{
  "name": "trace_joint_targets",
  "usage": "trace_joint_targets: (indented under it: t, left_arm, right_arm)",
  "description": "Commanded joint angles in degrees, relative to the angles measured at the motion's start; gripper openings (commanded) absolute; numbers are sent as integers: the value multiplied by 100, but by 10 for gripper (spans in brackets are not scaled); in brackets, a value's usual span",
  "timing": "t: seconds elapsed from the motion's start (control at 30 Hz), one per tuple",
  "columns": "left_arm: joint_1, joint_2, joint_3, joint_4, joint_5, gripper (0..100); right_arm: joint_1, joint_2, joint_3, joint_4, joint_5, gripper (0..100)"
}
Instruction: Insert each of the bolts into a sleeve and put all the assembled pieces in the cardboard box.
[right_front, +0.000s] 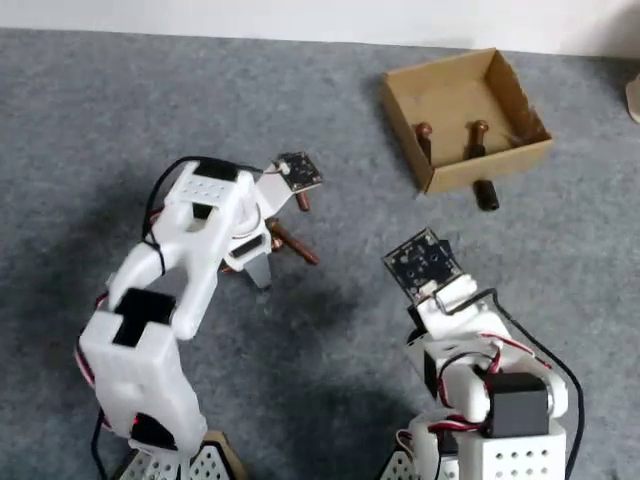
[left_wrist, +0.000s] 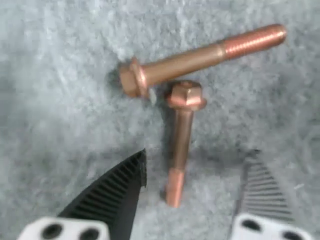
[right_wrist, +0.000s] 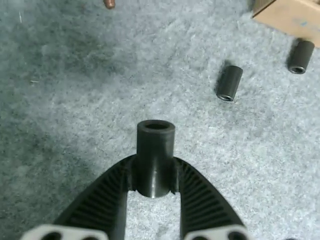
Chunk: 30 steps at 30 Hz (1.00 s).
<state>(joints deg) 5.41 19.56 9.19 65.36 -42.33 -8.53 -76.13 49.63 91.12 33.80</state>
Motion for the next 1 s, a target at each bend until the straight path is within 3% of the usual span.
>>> trace_joint_targets:
  t: [0.0,0.63,0.8,0.97]
  left_arm:
    - [189,259,-602,0,-132,184]
    - [198,2035,-2185,325,-132,170]
    - [171,2132,-2387,484,-105,3]
    - [171,2132,-2571,703,457,6]
  right_arm:
    - [-40,-207,110,13,202,5]
    - [-48,-1103,233,769,308,5]
    - [-48,-1508,224,901,264,5]
    - [-48,-1877,242,901,264,5]
